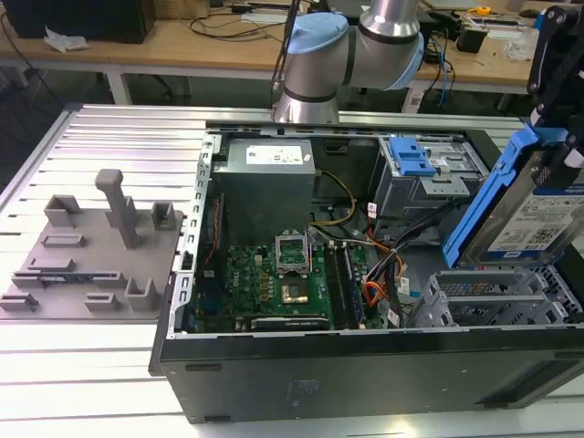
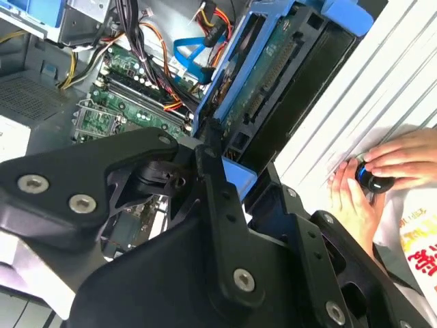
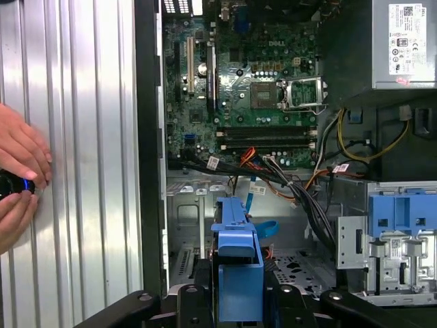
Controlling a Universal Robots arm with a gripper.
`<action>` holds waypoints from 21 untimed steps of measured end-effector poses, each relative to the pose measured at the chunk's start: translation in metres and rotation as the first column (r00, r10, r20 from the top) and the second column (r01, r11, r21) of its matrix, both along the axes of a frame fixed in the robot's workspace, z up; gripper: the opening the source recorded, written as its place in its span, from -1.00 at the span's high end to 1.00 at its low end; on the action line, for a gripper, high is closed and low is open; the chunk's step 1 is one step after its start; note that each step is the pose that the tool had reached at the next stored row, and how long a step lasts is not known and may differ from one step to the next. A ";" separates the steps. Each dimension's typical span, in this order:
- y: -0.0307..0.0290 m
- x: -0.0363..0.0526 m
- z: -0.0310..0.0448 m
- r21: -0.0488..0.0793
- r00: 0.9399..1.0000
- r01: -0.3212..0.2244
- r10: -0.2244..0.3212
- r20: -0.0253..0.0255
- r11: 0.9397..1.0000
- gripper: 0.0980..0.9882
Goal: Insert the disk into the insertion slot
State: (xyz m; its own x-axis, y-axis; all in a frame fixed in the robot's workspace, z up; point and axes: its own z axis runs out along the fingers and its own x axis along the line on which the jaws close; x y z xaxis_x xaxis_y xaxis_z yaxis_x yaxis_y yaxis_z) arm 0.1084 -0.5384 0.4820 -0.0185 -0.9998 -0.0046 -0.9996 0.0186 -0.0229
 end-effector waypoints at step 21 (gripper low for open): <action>-0.0067 0.0000 -0.0074 0.000 1.000 -0.002 0.002 0.000 1.000 0.40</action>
State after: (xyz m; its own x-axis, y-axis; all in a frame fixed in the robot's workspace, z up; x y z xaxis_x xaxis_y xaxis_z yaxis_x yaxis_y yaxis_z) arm 0.1084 -0.5451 0.4747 -0.0167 -0.9998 -0.0048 -0.9996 0.0168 -0.0225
